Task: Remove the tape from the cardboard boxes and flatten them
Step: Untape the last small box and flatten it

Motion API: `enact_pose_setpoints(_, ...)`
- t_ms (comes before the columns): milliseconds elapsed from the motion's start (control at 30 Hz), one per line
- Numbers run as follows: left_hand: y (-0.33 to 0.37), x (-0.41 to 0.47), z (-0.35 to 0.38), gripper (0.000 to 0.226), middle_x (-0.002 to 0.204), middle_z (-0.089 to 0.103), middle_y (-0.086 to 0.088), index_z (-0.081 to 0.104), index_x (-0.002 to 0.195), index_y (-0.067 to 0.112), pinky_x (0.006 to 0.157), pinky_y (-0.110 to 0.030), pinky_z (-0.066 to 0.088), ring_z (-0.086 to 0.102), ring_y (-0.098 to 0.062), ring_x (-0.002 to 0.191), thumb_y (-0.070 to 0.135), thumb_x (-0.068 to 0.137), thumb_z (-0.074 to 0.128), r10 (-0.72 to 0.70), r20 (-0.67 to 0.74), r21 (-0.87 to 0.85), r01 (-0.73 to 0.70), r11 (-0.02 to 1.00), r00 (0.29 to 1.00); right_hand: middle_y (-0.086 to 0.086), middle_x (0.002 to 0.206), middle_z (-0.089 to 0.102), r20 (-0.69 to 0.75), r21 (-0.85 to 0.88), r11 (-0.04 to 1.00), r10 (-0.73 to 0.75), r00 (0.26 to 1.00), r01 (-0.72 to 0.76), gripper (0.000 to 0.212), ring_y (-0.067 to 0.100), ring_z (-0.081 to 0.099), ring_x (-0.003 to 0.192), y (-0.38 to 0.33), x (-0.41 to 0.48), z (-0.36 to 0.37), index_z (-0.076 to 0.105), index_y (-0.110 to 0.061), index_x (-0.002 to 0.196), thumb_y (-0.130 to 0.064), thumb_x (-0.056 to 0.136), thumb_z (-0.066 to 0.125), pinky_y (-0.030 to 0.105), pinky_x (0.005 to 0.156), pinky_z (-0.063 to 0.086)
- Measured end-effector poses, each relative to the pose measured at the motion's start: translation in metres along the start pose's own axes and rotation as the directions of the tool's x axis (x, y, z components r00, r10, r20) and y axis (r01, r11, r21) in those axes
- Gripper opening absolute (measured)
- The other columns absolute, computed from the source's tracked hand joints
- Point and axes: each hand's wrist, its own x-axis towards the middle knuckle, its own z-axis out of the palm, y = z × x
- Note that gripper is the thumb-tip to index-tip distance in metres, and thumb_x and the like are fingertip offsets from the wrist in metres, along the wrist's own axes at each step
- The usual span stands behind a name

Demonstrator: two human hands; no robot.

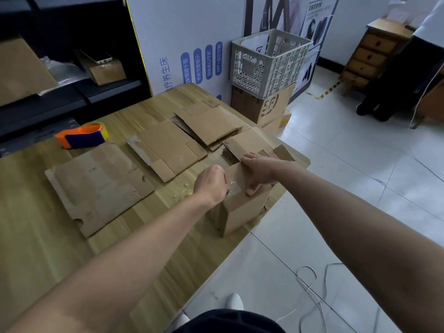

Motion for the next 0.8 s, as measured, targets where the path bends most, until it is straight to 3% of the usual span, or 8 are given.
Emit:
enact_pose_setpoints(167,-0.005,-0.001,-0.002,0.026,0.099,0.062,-0.003,0.067,0.095,0.009,0.083,-0.034,0.05,0.059,-0.02,0.092,0.022,0.077,0.077,0.016,-0.033,-0.026,-0.017,1.0,0.999,0.002,0.157,0.014,0.005,-0.016,1.0,0.003,1.0,-0.003,0.107,0.023,0.004,0.145,-0.002,-0.001,-0.001,0.015,-0.015,0.15,-0.041,0.069,0.08,0.044,0.115,0.014)
enact_pose_setpoints(300,-0.007,-0.001,-0.002,0.026,0.099,0.069,-0.005,0.071,0.099,0.008,0.084,-0.034,0.053,0.062,-0.017,0.091,0.018,0.076,0.078,0.04,-0.019,-0.071,-0.042,0.997,0.999,0.003,0.157,0.014,0.016,-0.013,1.0,0.011,1.0,-0.011,0.107,0.023,0.003,0.145,-0.004,0.0,-0.003,0.015,-0.014,0.15,-0.038,0.069,0.08,0.044,0.116,0.013)
enact_pose_setpoints(600,-0.01,-0.001,0.004,0.002,0.096,0.068,-0.003,0.07,0.084,0.015,0.073,-0.024,0.046,0.056,-0.012,0.082,0.015,0.083,0.071,0.062,0.003,-0.102,-0.061,0.993,0.998,0.004,0.153,0.022,0.008,-0.001,0.999,0.051,0.999,-0.051,0.103,0.026,0.009,0.144,-0.008,0.003,-0.001,0.022,-0.014,0.148,-0.037,0.068,0.081,0.048,0.116,0.018)
enact_pose_setpoints(667,-0.014,0.003,0.0,0.009,0.097,0.065,-0.001,0.066,0.089,0.018,0.075,-0.025,0.047,0.056,-0.013,0.085,0.018,0.082,0.072,0.066,0.051,-0.132,-0.059,0.99,0.996,0.002,0.155,0.019,0.006,0.007,0.998,0.055,0.998,-0.055,0.105,0.024,0.007,0.145,-0.008,0.003,-0.001,0.02,-0.014,0.149,-0.036,0.067,0.081,0.047,0.115,0.017)
enact_pose_setpoints(800,-0.018,0.008,-0.003,0.048,0.105,0.054,0.003,0.058,0.119,0.018,0.087,-0.028,0.047,0.054,-0.014,0.096,0.028,0.077,0.077,0.115,0.138,-0.135,-0.097,0.986,0.984,0.0,0.156,0.014,0.008,0.024,0.998,0.061,0.998,-0.061,0.107,0.022,0.003,0.145,-0.007,0.003,0.0,0.017,-0.016,0.15,-0.034,0.067,0.082,0.045,0.115,0.016)
